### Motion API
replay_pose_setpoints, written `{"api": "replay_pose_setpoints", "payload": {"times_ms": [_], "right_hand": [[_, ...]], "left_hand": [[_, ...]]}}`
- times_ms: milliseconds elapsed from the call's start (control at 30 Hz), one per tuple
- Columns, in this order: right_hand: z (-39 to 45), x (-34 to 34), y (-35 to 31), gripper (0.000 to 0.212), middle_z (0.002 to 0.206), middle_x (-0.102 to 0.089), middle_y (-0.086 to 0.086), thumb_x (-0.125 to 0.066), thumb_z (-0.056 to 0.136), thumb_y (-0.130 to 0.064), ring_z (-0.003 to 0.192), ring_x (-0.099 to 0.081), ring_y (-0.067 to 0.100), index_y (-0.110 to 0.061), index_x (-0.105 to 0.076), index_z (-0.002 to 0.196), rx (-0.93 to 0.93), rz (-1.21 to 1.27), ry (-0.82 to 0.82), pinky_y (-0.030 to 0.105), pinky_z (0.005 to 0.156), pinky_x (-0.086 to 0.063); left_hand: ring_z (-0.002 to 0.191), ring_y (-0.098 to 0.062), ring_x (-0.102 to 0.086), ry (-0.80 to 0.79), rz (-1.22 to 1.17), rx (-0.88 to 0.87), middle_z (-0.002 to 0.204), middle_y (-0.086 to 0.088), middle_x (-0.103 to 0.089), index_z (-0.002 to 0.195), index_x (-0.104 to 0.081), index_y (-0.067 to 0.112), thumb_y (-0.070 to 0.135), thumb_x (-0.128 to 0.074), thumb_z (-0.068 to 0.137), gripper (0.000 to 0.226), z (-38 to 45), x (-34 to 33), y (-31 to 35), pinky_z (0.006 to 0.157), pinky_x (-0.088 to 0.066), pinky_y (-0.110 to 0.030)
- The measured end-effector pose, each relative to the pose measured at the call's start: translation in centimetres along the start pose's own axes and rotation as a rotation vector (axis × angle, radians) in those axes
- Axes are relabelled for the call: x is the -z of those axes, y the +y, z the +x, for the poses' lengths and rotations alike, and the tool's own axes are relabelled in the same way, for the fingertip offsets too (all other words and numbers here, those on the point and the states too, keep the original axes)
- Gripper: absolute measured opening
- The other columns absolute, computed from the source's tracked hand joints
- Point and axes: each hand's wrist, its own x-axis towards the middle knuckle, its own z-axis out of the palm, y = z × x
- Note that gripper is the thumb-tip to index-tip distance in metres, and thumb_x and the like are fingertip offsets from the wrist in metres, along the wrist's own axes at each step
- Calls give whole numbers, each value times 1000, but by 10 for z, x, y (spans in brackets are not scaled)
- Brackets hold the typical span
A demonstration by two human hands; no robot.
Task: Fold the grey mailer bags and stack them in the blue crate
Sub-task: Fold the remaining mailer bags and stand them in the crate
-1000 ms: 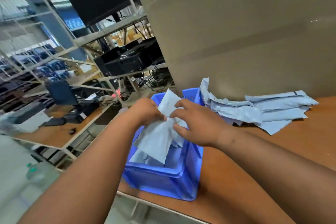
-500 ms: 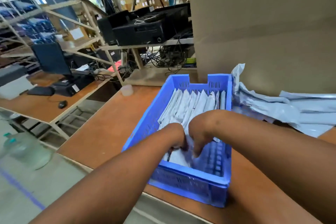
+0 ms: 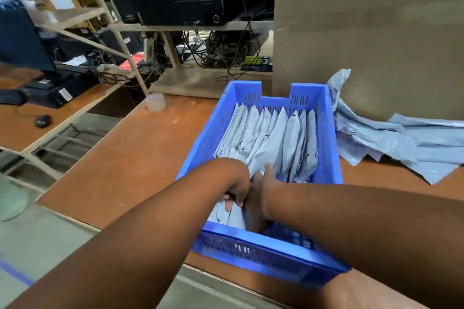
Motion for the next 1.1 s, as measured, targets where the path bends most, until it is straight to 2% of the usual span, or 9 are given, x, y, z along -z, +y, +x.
{"api": "replay_pose_setpoints", "payload": {"times_ms": [100, 233, 400, 533, 633, 700, 800, 967, 1100], "right_hand": [[19, -2, -11, 89, 176, -15, 1, -52, 88, -73, 159, 12, 51, -39, -23, 166, 77, -55, 68, 86, 111, 11], [22, -9, -9, 93, 177, -15, 2, -45, 85, -83, 158, 15, 54, -42, -24, 166, 57, -107, 95, 86, 109, 16], [11, 2, -3, 90, 169, -31, 6, -49, 81, -87, 159, -10, 43, -41, -41, 158, 57, 20, 39, 76, 119, -8], [-17, 14, 2, 57, 105, -55, -7, -56, 95, -69, 121, -58, 28, -30, -63, 136, 120, 200, -84, 47, 107, -45], [-31, 18, 7, 58, 124, -62, -4, -60, 96, -67, 111, -55, 24, -28, -63, 140, 140, 188, -80, 44, 97, -45], [-32, 17, 14, 66, 137, -62, -4, -65, 89, -74, 126, -59, 27, -32, -62, 140, 79, 118, -24, 51, 105, -45], [-32, 16, 25, 67, 141, -60, -2, -68, 86, -71, 134, -55, 30, -33, -60, 141, -9, 99, 67, 58, 113, -40], [-16, 17, 25, 57, 104, -62, -5, -69, 76, -79, 113, -63, 31, -24, -63, 88, -30, 178, 44, 55, 102, -50], [-4, 12, 15, 73, 116, -62, 3, -61, 78, -86, 111, -62, 34, -25, -64, 117, -65, 165, 61, 50, 86, -53]], "left_hand": [[66, -20, -61, 31, 17, -60, 73, -6, -74, 77, -47, -4, 20, -68, 103, 42, -5, 0, 0, 100, -55, -40], [66, -19, -65, -56, -19, -50, 73, -6, -78, 84, -60, 7, 23, -69, 103, 27, 1, -1, -2, 96, -56, -40], [62, -19, -61, -85, -110, -16, 77, -7, -78, 93, -72, 3, 34, -77, 95, 32, 8, -1, -16, 64, -52, -28], [54, -21, -59, -1, -235, -85, 78, -11, -79, 82, -72, 9, 41, -78, 89, 33, 1, 2, -29, 60, -46, -29], [70, -23, -64, 461, -219, -87, 75, -3, -72, 69, -64, 13, 54, -66, 91, 47, -9, 15, -33, 65, -45, -32], [96, -28, -63, 672, -237, -47, 103, -5, -69, 89, -60, 18, 48, -63, 94, 30, -8, 20, -35, 76, -46, -35], [118, -32, -64, 658, -144, 21, 130, -11, -65, 121, -59, 16, 31, -61, 95, 30, -1, 15, -26, 86, -51, -36], [96, -30, -72, 567, -191, -98, 111, -12, -74, 106, -69, 10, 14, -66, 90, 16, 8, 8, -14, 76, -59, -37], [87, -20, -65, 630, -339, -170, 102, -3, -73, 93, -66, 20, 15, -79, 86, 16, 13, 2, -26, 68, -49, -29]]}}
